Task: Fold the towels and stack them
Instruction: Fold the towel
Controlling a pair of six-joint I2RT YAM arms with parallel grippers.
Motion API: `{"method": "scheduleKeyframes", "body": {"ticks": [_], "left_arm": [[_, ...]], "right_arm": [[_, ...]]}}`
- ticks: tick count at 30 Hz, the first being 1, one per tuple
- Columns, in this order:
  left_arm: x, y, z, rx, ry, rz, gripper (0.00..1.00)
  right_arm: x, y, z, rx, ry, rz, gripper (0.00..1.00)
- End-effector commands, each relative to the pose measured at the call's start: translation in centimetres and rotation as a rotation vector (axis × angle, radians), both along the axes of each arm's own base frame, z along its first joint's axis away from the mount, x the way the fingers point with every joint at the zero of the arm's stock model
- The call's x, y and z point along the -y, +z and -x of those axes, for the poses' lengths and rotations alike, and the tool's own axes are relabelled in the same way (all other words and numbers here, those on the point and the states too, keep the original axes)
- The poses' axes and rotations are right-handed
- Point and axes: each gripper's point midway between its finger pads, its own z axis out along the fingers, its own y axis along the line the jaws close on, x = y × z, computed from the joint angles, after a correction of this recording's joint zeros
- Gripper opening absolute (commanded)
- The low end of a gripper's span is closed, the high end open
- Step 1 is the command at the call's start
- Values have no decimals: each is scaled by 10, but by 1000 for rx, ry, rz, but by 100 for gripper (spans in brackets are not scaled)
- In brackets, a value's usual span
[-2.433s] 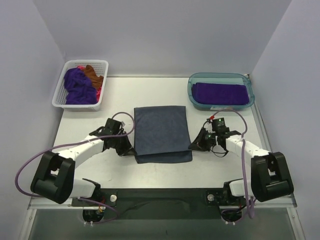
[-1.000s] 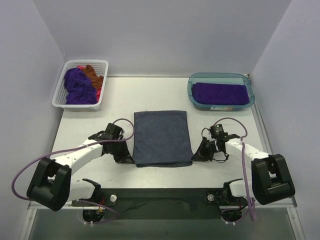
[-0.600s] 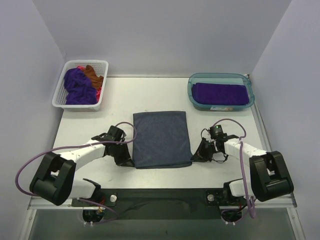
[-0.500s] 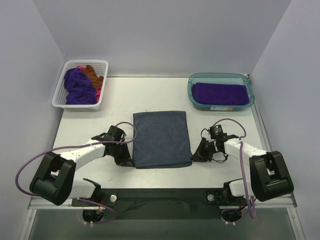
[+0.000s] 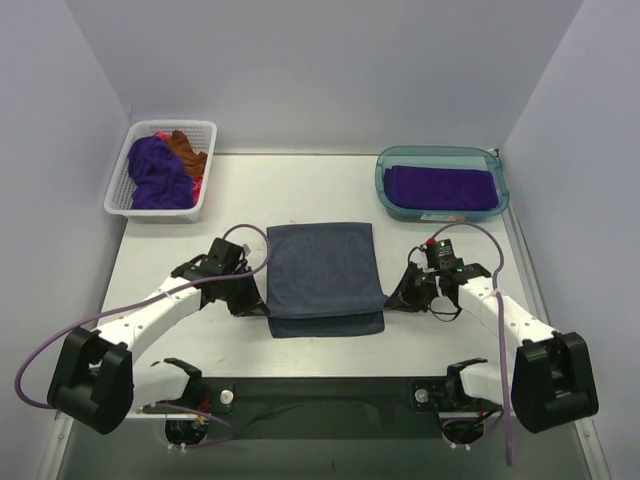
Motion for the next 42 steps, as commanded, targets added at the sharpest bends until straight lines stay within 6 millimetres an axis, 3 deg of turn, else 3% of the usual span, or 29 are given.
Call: {"method": "scheduleKeyframes", "body": {"ticks": [1,4,7,15,22,28,30,35,42], "left_arm": [[-3,29,-12,81,2,-15,6],[-4,40,-8,97,7,-3,6],[-8,33,2,76,20,-4,5],[-11,-18,28,-64,-42,-23,7],[-13,-36,31,-99,-68,-51,9],[-14,-41,37,-122,-86,-57,15],[-13,-37,37,-112,-88,-49,18],[-16,-25,38,-81,-84,-52,38],[-13,-16,36,-54,-60,-24,41]], "right_arm": [[2,30,-4,50,-4,4,8],[-2,43,0,61,-3,-28,9],[-4,38,13,29,-6,-55,9],[9,-15,47,-128,5,16,11],[13,-40,56,-206,32,65,12],[6,-34,57,-187,67,55,13],[2,-27,56,-156,92,56,23],[-5,-8,53,-77,146,98,40],[-11,-3,55,-78,123,93,42]]}}
